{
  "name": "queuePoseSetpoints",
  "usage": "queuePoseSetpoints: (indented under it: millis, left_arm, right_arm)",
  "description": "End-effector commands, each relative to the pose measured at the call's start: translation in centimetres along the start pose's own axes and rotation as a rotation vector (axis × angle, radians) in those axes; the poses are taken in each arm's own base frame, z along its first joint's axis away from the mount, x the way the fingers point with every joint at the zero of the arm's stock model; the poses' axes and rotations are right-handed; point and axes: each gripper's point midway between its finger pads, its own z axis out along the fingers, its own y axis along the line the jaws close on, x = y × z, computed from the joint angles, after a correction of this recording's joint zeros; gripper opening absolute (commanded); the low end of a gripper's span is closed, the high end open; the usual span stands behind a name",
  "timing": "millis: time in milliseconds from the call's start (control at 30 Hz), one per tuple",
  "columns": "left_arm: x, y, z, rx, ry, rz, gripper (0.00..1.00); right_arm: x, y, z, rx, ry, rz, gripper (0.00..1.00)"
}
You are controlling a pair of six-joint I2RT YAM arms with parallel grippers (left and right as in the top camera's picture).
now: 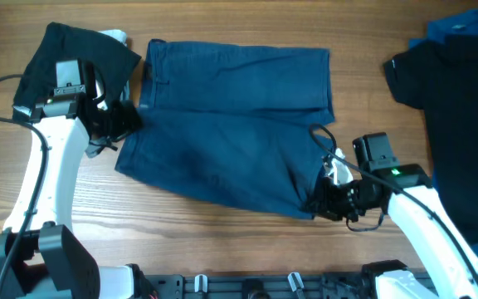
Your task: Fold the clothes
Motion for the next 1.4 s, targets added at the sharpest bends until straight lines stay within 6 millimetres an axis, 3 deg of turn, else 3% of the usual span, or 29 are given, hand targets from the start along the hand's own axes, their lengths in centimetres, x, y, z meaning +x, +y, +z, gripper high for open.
queuePoseSetpoints:
  millis: [0, 100, 267, 300, 333, 367, 433, 467, 500, 567, 600, 633, 700, 867, 1033, 1100, 1200, 1367]
  left_arm:
    - [0.9, 0.2, 1.0, -0.002, 0.054, 0.021, 0.87]
    - [3.0, 1.2, 2.1, -0.046, 0.168, 0.013, 0.86]
    - [4.3, 0.8, 2.0, -0.023, 0.23, -0.004, 0.83]
    - [4.3, 0.9, 2.0, -0.024, 0.23, -0.004, 0.82]
    - [4.2, 0.8, 2.0, -0.022, 0.226, -0.003, 0.81]
    - [4.1, 0.7, 1.8, -0.018, 0.216, -0.001, 0.79]
    - [3.4, 0.3, 1.0, -0.001, 0.179, 0.003, 0.75]
    - [3.1, 0.0, 0.5, 0.018, 0.164, 0.005, 0.68]
    - [2.8, -1.1, -0.2, 0.077, 0.146, 0.007, 0.47]
    - [3.1, -2.7, -0.7, 0.165, 0.158, 0.011, 0.18]
    - [3.3, -3.5, -0.6, 0.194, 0.169, 0.022, 0.09]
    - [3.7, -4.3, -0.4, 0.201, 0.175, 0.049, 0.04]
    - [4.9, -6.0, 0.4, 0.197, 0.198, 0.117, 0.04]
    - [5.7, -6.4, 3.8, 0.08, 0.208, 0.201, 0.06]
    - [8.0, -4.5, 7.4, -0.004, 0.34, 0.183, 0.04]
    - [9.2, -3.1, 8.4, -0.05, 0.374, 0.18, 0.04]
    - [11.9, -1.2, 9.6, -0.089, 0.436, 0.154, 0.04]
    - [15.4, 1.1, 10.7, -0.132, 0.503, 0.111, 0.04]
  right_arm:
    - [0.8, -1.5, -0.2, 0.085, 0.003, 0.002, 0.04]
    - [1.6, -2.3, -0.3, 0.131, 0.026, 0.078, 0.04]
    - [4.4, -5.4, -1.2, 0.312, 0.093, 0.251, 0.04]
    - [4.5, -5.4, -1.2, 0.315, 0.096, 0.255, 0.14]
    - [4.5, -5.4, -1.2, 0.314, 0.094, 0.255, 0.46]
    - [4.0, -5.2, -1.3, 0.309, 0.081, 0.247, 0.57]
    - [1.9, -3.7, -2.2, 0.282, 0.012, 0.201, 0.61]
    - [0.4, -2.3, -3.2, 0.263, -0.038, 0.165, 0.61]
    - [-1.5, -0.5, -4.7, 0.242, -0.109, 0.114, 0.61]
    - [-4.3, 2.0, -6.7, 0.206, -0.216, 0.006, 0.54]
    - [-5.7, 2.8, -7.2, 0.188, -0.27, -0.04, 0.38]
    - [-6.7, 3.1, -7.2, 0.177, -0.299, -0.059, 0.08]
    - [-7.7, 2.2, -6.7, 0.221, -0.302, -0.048, 0.04]
    - [-12.2, -1.4, -2.1, 0.309, -0.224, -0.07, 0.04]
    - [-13.5, -6.1, 2.9, 0.385, -0.101, 0.008, 0.04]
    - [-13.9, -8.1, 2.8, 0.48, -0.113, 0.024, 0.04]
    - [-14.8, -10.7, 1.0, 0.623, -0.181, 0.068, 0.04]
    - [-16.5, -13.3, -1.6, 0.759, -0.279, 0.097, 0.13]
